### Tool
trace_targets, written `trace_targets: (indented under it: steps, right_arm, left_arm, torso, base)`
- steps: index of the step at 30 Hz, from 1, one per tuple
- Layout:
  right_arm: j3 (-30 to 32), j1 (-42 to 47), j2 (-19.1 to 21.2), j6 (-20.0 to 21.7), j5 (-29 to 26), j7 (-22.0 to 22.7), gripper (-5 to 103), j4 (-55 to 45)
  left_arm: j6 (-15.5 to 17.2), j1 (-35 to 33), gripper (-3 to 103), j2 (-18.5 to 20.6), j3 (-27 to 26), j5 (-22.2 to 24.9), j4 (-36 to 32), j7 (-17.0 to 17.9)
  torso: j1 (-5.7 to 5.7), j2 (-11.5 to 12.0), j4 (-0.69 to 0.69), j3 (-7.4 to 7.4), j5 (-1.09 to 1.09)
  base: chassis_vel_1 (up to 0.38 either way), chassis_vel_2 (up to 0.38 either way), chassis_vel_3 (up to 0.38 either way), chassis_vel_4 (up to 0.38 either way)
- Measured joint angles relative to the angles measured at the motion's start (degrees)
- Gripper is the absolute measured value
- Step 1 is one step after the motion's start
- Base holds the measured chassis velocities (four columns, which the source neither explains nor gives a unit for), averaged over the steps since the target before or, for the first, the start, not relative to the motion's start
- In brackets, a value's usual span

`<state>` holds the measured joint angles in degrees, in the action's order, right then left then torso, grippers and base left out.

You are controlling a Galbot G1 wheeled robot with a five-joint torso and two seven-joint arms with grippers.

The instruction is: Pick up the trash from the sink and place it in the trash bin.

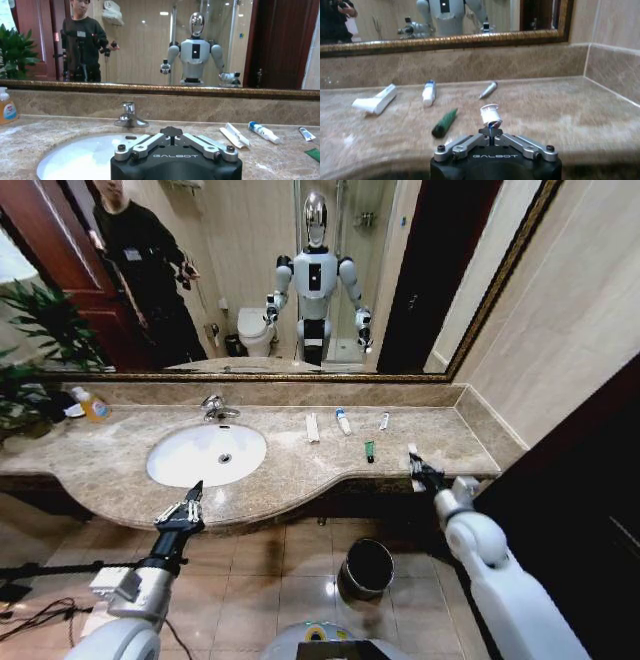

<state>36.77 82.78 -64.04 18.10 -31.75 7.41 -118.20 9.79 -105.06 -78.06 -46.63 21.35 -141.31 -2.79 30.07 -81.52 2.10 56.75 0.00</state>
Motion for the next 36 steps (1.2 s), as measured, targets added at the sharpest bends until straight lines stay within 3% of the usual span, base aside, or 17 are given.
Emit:
trace_targets:
  steps: [11,24,36]
  right_arm:
    - [-1.7,7.7,-3.8,-5.9,7.4,-4.6,1,4.3]
    - [-5.4,0.4,-9.7,-8.0,11.0,-7.4,1,26.7]
    - [-8.2,-5.2,-13.2,-18.6,18.2,-9.8,1,42.6]
  left_arm:
    - [0.0,0.0,0,0.0,0.0,0.0,0.0,0.0]
    - [0.0,0.0,0,0.0,0.0,0.0,0.0,0.0]
    - [0.0,0.0,0,0.0,0.0,0.0,0.0,0.0]
  torso:
    - [0.00,0.0,0.00,0.00,-0.01]
    - [0.01,0.0,0.01,0.01,0.00]
    - [0.01,0.0,0.01,0.01,0.00]
  base:
    - [0.000,0.000,0.000,0.000]
    - [0.000,0.000,0.000,0.000]
    - [0.000,0.000,0.000,0.000]
